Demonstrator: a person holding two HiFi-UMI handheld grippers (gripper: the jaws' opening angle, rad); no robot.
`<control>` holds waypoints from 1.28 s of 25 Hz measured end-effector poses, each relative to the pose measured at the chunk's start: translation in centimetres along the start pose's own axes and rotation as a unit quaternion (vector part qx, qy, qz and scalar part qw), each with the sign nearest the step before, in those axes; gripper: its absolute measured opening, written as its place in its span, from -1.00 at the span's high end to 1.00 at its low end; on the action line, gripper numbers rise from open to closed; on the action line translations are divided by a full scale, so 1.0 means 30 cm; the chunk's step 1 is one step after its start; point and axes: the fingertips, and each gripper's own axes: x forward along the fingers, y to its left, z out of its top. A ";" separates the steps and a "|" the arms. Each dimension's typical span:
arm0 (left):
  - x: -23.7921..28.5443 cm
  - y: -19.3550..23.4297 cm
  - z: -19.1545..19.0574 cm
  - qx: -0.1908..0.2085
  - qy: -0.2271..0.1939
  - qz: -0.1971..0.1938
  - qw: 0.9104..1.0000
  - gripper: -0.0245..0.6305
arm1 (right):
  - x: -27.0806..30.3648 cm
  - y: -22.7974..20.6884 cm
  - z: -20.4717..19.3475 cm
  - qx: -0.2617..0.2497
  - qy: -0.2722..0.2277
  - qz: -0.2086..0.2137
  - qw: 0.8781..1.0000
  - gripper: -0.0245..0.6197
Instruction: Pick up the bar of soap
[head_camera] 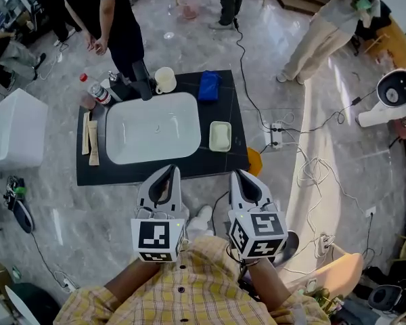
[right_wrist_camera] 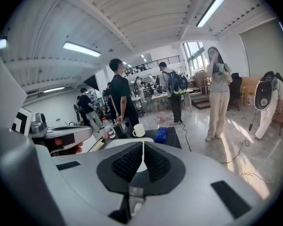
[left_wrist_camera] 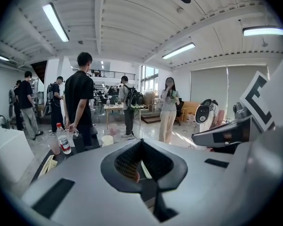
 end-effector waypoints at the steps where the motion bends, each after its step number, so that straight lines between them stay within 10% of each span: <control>1: 0.010 0.002 -0.001 -0.001 0.001 -0.002 1.000 0.89 | 0.009 -0.007 -0.001 0.001 0.003 -0.003 1.000 0.86; 22: 0.416 0.197 0.024 -0.006 0.029 -0.092 0.995 0.89 | 0.501 -0.123 0.004 0.017 0.101 -0.091 0.991 0.86; 32: 0.512 0.205 0.020 -0.018 0.047 -0.099 0.994 0.89 | 0.739 -0.253 -0.223 0.023 0.186 -0.111 0.976 0.86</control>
